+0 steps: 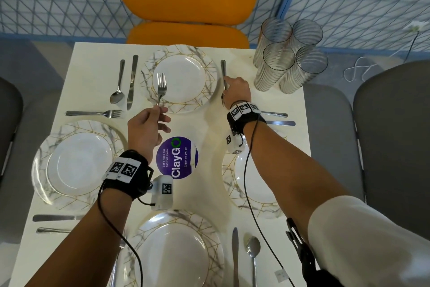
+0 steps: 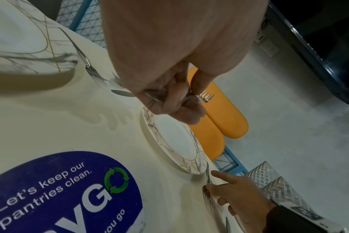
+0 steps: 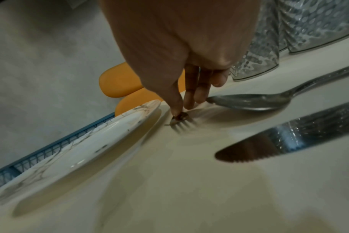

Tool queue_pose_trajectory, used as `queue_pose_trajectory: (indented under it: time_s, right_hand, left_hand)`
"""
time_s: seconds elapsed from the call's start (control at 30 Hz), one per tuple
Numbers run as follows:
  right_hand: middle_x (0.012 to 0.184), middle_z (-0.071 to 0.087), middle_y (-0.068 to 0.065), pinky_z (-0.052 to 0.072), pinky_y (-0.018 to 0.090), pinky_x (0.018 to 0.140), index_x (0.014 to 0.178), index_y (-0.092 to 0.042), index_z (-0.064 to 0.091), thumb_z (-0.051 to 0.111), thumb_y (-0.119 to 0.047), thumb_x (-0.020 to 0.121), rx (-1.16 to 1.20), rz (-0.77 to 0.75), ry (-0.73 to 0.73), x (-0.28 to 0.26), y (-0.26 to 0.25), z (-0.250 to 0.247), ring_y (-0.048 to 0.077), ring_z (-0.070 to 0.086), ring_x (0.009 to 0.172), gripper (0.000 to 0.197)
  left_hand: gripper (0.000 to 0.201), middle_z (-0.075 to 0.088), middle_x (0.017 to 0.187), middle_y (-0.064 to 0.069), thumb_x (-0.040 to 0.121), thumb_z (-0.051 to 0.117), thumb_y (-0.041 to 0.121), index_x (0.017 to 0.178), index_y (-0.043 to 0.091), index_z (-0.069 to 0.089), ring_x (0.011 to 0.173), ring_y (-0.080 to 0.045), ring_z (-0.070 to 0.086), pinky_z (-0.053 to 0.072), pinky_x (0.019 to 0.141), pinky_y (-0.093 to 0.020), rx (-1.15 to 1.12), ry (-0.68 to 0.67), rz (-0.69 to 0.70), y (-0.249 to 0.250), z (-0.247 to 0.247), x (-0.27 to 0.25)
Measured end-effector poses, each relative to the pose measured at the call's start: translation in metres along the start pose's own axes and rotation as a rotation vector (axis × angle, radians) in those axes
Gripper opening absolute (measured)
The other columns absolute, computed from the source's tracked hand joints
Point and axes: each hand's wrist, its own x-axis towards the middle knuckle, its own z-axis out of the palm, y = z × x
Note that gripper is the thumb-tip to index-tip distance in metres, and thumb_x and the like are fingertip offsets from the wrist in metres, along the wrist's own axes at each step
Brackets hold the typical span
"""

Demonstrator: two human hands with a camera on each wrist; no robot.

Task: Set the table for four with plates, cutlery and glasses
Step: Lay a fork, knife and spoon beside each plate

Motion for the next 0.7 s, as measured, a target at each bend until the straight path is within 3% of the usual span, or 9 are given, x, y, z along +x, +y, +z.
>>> queue_pose_trajectory:
  time_s: [0.23, 0.47, 0.57, 0.7]
  right_hand:
    - [0.104, 0.068, 0.019, 0.057, 0.038, 0.084, 0.118, -0.007, 0.069, 0.06, -0.001, 0.089, 0.062, 0.015, 0.0, 0.003, -0.005, -0.005, 0.034, 0.063, 0.1, 0.032]
    - [0.114, 0.066, 0.019, 0.056, 0.044, 0.09, 0.125, -0.008, 0.065, 0.063, 0.0, 0.087, 0.159, 0.043, 0.005, 0.002, -0.01, -0.005, 0.035, 0.061, 0.108, 0.039]
    - [0.112, 0.067, 0.016, 0.053, 0.045, 0.094, 0.131, -0.009, 0.059, 0.062, -0.002, 0.09, 0.236, 0.058, 0.073, -0.003, -0.009, -0.004, 0.032, 0.059, 0.11, 0.043]
    - [0.088, 0.07, 0.003, 0.057, 0.038, 0.084, 0.117, -0.013, 0.068, 0.057, -0.005, 0.092, 0.47, 0.002, 0.144, -0.026, -0.011, -0.015, 0.021, 0.066, 0.083, 0.029]
  left_hand:
    - [0.027, 0.07, 0.079, -0.002, 0.108, 0.051, 0.023, 0.098, 0.015, 0.074, 0.058, -0.016, 0.06, 0.028, 0.039, -0.02, 0.0, 0.006, -0.003, 0.001, 0.001, 0.0]
    - [0.026, 0.07, 0.079, -0.002, 0.108, 0.05, 0.022, 0.102, 0.013, 0.074, 0.059, -0.016, 0.06, 0.029, 0.04, -0.02, 0.004, 0.004, -0.002, 0.0, 0.0, 0.003]
    - [0.025, 0.069, 0.081, -0.005, 0.106, 0.051, 0.017, 0.102, 0.013, 0.075, 0.062, -0.02, 0.058, 0.029, 0.041, -0.021, -0.01, -0.022, -0.012, 0.001, 0.001, 0.002]
    - [0.024, 0.061, 0.09, -0.008, 0.106, 0.054, 0.017, 0.105, 0.012, 0.077, 0.071, -0.02, 0.059, 0.043, 0.046, -0.025, 0.006, -0.106, 0.029, 0.003, 0.01, -0.008]
